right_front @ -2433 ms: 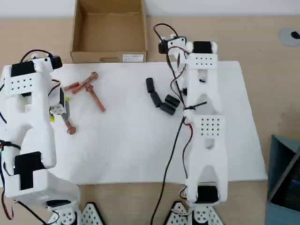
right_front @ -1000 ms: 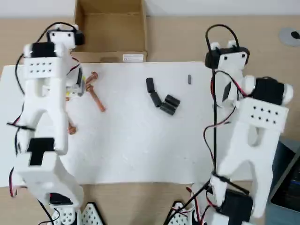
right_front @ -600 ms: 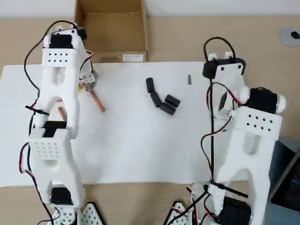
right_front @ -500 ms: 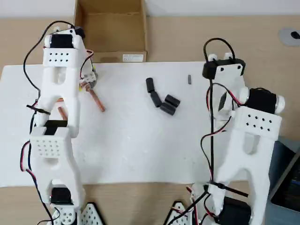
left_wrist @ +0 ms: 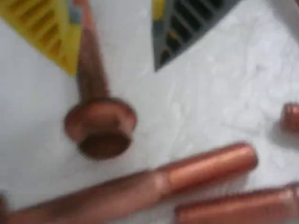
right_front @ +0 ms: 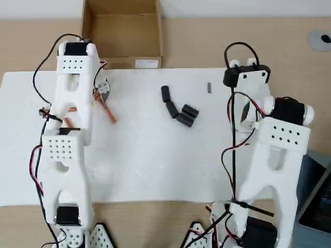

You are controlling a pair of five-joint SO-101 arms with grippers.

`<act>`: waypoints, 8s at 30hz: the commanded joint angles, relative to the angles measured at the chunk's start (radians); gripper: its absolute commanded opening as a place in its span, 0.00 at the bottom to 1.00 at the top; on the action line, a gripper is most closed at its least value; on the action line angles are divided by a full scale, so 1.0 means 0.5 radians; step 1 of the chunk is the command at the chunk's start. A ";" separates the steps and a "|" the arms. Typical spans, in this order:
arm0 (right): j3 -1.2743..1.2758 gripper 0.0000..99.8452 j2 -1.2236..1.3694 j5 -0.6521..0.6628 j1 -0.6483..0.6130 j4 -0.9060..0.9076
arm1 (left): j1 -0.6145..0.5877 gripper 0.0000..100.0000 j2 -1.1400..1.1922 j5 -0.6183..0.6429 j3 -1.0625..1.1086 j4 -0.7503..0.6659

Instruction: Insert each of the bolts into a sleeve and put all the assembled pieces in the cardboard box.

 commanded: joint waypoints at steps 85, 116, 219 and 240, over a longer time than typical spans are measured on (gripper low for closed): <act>0.738 0.01 -1.659 -0.341 -0.020 -0.338 | 0.129 0.00 -3.537 -0.448 2.314 -0.423; 2.085 0.01 -2.782 -0.779 -1.591 -1.237 | 0.153 0.00 -5.363 0.285 4.250 -1.568; 2.058 0.01 -2.984 -0.439 -1.950 -1.405 | 0.770 0.01 -5.363 0.356 4.026 -1.347; 1.926 0.01 -2.641 -0.568 -1.073 -1.234 | -0.196 0.00 -5.363 -0.509 4.919 -1.347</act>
